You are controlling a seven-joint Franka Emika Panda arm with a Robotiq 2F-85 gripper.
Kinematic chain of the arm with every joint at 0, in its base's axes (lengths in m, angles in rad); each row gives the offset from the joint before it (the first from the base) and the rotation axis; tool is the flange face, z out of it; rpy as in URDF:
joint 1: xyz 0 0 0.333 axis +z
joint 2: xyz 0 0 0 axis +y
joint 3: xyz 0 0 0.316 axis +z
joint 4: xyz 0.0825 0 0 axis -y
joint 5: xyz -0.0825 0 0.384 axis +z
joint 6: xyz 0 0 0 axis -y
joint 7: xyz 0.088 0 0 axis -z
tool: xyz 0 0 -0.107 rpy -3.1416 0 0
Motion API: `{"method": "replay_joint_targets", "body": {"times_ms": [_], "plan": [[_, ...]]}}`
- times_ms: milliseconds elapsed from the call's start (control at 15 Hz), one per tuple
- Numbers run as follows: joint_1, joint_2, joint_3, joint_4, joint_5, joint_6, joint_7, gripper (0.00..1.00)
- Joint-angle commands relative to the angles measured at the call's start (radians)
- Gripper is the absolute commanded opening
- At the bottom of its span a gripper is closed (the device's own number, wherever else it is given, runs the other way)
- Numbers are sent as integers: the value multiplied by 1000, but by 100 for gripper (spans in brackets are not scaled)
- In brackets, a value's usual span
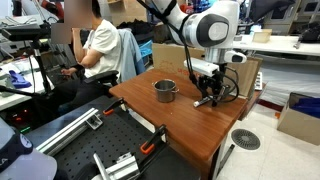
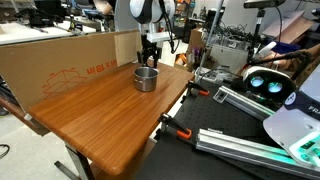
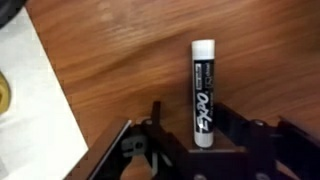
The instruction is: Put the marker in the silver pot
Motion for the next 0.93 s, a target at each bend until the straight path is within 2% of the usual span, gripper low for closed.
{"method": "replay_joint_targets", "body": {"times_ms": [0, 200, 267, 333, 533, 867], "plan": [[-10, 30, 10, 44, -40, -29, 14, 28], [-11, 34, 11, 55, -51, -44, 15, 6], [-12, 35, 12, 58, -54, -49, 14, 3], [-14, 36, 14, 61, -53, -52, 13, 6], [-21, 25, 21, 53, -45, -45, 1, 6], [-28, -29, 39, -23, -38, 30, -41, 6]]}}
